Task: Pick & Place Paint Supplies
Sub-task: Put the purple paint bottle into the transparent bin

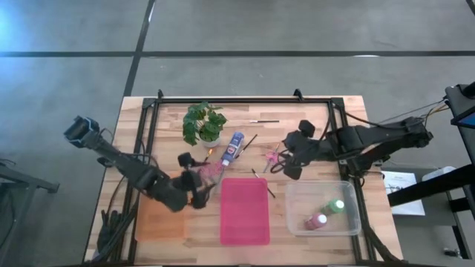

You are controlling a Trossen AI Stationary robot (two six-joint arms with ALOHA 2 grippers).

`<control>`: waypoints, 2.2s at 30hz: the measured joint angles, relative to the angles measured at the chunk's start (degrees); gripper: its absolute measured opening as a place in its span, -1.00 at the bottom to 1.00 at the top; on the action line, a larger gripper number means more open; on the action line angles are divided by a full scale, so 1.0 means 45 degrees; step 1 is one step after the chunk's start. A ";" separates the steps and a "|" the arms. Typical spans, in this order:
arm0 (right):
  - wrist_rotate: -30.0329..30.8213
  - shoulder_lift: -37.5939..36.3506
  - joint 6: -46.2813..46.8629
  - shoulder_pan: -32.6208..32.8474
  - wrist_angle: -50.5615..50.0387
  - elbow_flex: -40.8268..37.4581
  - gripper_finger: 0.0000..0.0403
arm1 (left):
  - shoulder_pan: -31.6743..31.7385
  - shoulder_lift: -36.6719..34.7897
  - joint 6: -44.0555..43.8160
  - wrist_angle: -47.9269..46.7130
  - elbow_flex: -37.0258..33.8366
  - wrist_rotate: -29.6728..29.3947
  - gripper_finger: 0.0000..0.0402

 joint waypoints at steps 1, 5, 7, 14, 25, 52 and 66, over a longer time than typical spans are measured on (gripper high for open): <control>0.0005 0.0000 0.0012 0.0083 0.0270 -0.0136 0.08 | 0.0247 0.0000 -0.0806 -0.0312 -0.0003 0.0000 0.80; 0.0037 0.0005 0.0089 0.0266 0.1013 -0.0660 0.08 | 0.1509 0.0012 -0.3369 -0.0588 -0.0214 0.0403 0.80; 0.0070 0.0001 0.0088 0.0281 0.1400 -0.0946 0.08 | 0.2277 0.0034 -0.4007 -0.0469 -0.0435 0.1020 0.79; 0.0076 0.0000 0.0083 0.0297 0.2424 -0.1731 0.08 | 0.5277 0.0128 -0.4142 0.1077 -0.0918 0.4498 0.63; 0.0100 -0.0193 0.0121 0.0326 0.3294 -0.2759 0.08 | 0.6275 0.1243 -0.3835 0.2348 -0.0928 0.6346 0.32; 0.0078 -0.0355 -0.0632 0.2079 0.5421 -0.2880 0.08 | 0.6728 0.5268 -0.3751 0.3413 0.1243 0.4747 0.32; 0.0107 -0.0355 -0.1504 0.2459 0.6422 -0.2875 0.08 | 0.6972 0.6343 -0.4177 0.3585 0.1518 0.4859 0.32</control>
